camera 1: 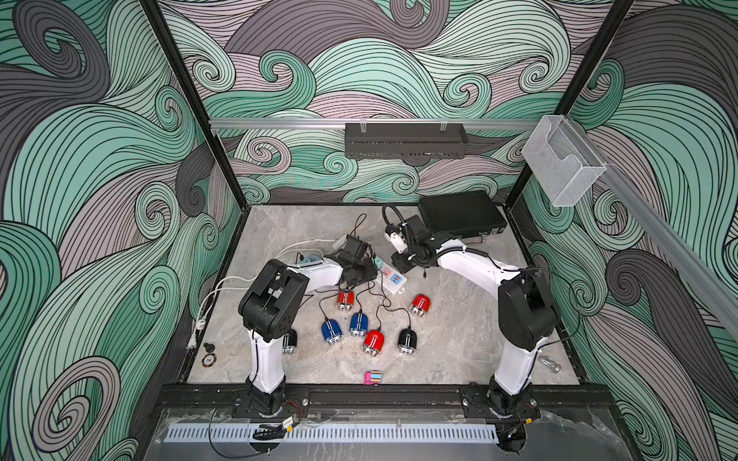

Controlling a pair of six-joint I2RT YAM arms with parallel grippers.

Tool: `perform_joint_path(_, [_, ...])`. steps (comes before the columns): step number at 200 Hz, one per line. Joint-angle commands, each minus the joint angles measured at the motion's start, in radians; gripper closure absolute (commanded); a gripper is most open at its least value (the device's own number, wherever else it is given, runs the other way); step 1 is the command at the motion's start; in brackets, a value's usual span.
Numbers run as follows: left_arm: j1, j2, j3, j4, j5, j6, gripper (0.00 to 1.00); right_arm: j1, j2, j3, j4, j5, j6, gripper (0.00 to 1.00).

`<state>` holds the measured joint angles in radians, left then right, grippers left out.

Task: Unplug the electric shaver
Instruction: Place the plug at the center of the board.

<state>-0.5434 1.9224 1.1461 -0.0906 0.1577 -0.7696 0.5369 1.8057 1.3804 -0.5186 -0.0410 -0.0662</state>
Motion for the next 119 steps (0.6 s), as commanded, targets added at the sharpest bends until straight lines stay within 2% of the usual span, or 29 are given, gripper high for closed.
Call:
perform_joint_path(1, [0.007,-0.006,0.012,-0.104,-0.032,0.034,0.58,-0.056,-0.101,-0.044,0.049,0.021,0.118,0.74])
perform_joint_path(65, [0.007,-0.037,0.023,-0.125,-0.04,0.05,0.55,-0.273,-0.258,-0.214,0.029,0.102,0.309,0.75])
perform_joint_path(119, [0.007,-0.065,0.018,-0.136,-0.046,0.061,0.54,-0.414,-0.27,-0.301,0.056,0.066,0.391,0.74])
